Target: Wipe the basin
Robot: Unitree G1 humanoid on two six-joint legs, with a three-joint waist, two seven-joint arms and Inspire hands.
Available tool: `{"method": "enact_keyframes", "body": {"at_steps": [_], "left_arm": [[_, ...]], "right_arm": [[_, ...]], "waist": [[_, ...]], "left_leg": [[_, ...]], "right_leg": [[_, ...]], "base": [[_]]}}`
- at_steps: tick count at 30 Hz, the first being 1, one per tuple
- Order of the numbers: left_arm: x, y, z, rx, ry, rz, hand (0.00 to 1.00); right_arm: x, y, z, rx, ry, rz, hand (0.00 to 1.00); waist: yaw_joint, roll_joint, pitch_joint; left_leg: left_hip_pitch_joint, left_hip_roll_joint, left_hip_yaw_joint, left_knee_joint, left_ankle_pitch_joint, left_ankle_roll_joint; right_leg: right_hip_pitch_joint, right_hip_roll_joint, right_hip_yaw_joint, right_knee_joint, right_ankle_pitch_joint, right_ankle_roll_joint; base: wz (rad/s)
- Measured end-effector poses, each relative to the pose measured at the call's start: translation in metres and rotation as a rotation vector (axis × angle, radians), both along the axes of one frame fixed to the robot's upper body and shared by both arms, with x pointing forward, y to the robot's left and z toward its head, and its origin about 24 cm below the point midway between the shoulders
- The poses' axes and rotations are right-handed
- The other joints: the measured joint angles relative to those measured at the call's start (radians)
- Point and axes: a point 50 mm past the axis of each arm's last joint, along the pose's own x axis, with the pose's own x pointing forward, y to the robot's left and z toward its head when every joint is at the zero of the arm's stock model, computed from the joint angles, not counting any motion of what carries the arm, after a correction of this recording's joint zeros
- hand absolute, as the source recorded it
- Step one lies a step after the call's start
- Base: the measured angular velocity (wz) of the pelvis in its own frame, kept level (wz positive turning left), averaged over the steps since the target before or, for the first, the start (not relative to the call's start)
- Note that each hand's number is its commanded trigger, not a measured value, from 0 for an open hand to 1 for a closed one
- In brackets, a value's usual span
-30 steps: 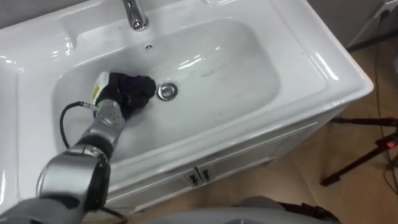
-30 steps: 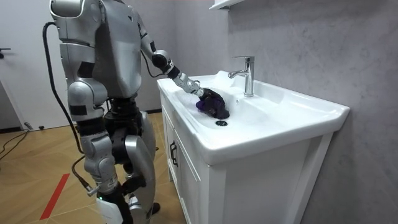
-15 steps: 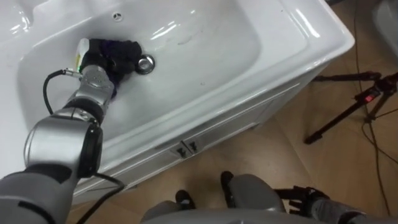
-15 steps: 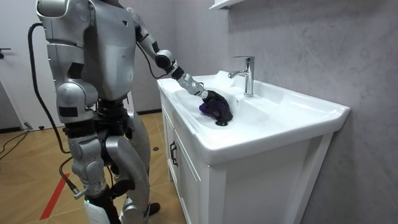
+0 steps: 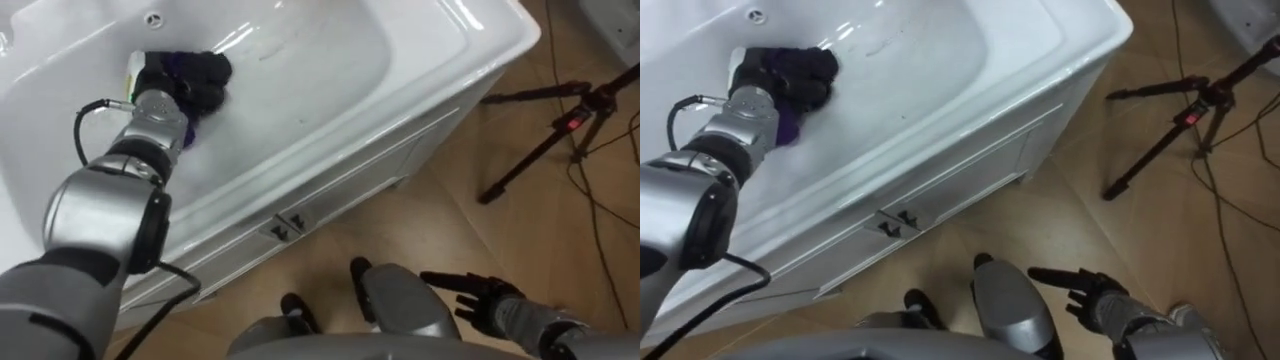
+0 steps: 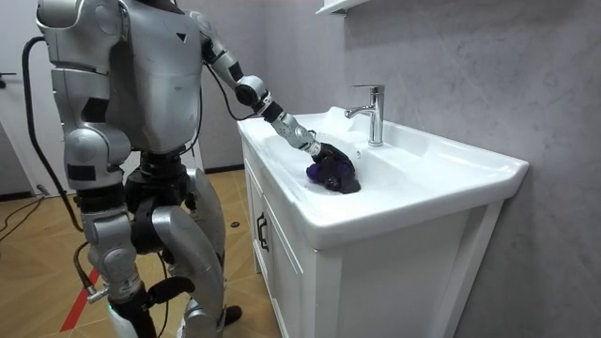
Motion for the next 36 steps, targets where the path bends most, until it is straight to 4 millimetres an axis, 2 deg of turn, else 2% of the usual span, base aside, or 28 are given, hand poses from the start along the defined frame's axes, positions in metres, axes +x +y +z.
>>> {"method": "enact_keyframes", "body": {"at_steps": [5, 7, 9, 16, 19, 26, 30, 32, 36], "left_arm": [[0.013, -0.023, 0.014, -0.056, -0.050, -0.037, 1.00], [0.018, -0.038, 0.019, -0.094, -0.072, -0.061, 1.00], [0.020, -0.044, 0.022, -0.094, -0.084, -0.081, 1.00], [0.024, -0.062, 0.029, -0.079, -0.115, -0.155, 1.00], [0.025, -0.067, 0.031, -0.072, -0.125, -0.180, 1.00], [0.026, -0.071, 0.033, -0.067, -0.134, -0.204, 1.00], [0.027, -0.070, 0.035, -0.068, -0.145, -0.207, 1.00], [0.027, -0.070, 0.035, -0.068, -0.146, -0.208, 1.00], [0.026, -0.068, 0.034, -0.069, -0.140, -0.207, 1.00]], "right_arm": [[0.000, -0.001, 0.000, -0.016, 0.009, 0.001, 0.00], [0.003, 0.000, 0.000, -0.012, 0.000, 0.004, 0.00], [0.007, 0.001, 0.002, -0.009, -0.015, 0.008, 0.00], [0.022, 0.003, 0.005, -0.012, -0.068, 0.023, 0.00], [0.022, 0.000, 0.006, -0.021, -0.077, 0.049, 0.00], [0.016, -0.009, 0.007, -0.048, -0.055, 0.063, 0.00], [0.011, -0.012, 0.007, -0.057, -0.043, 0.068, 0.00], [0.011, -0.013, 0.007, -0.058, -0.041, 0.078, 0.00], [0.012, -0.013, 0.007, -0.051, -0.046, 0.081, 0.00]], "waist": [[-0.028, 0.003, -0.0020], [-0.035, 0.005, -0.0017], [-0.045, 0.008, -0.0017], [-0.048, 0.037, 0.0001], [-0.048, 0.047, 0.0030], [-0.048, 0.052, 0.0031], [-0.048, 0.063, 0.0085], [-0.048, 0.068, 0.0088], [-0.045, 0.064, 0.0122]], "left_leg": [[-0.009, 0.001, 0.016, 0.000, -0.002, 0.003], [-0.012, 0.002, 0.016, -0.001, -0.002, 0.003], [-0.015, 0.001, 0.016, -0.001, -0.003, 0.004], [-0.019, -0.001, 0.007, -0.002, -0.005, 0.007], [-0.019, -0.001, 0.009, -0.003, -0.005, 0.009], [-0.020, -0.001, 0.014, -0.003, -0.007, 0.012], [-0.025, -0.002, 0.012, -0.002, -0.007, 0.012], [-0.025, -0.002, 0.012, -0.002, -0.007, 0.012], [-0.010, -0.009, 0.015, -0.009, -0.005, 0.014]], "right_leg": [[-0.013, -0.003, -0.003, 0.000, 0.007, -0.001], [-0.014, -0.003, -0.005, -0.005, 0.009, -0.001], [-0.015, -0.005, -0.008, -0.006, 0.009, -0.001], [-0.014, -0.011, -0.013, -0.007, 0.008, 0.005], [-0.013, -0.013, -0.010, -0.006, 0.005, 0.008], [-0.011, -0.013, -0.010, -0.009, 0.003, 0.011], [-0.012, -0.015, -0.018, -0.009, 0.003, 0.011], [-0.012, -0.015, -0.019, -0.009, 0.002, 0.011], [-0.003, -0.017, -0.013, -0.007, 0.001, 0.011]], "base": [[-0.08], [0.00], [0.07], [0.06], [0.04], [0.00], [0.04], [0.00], [-0.02]]}}
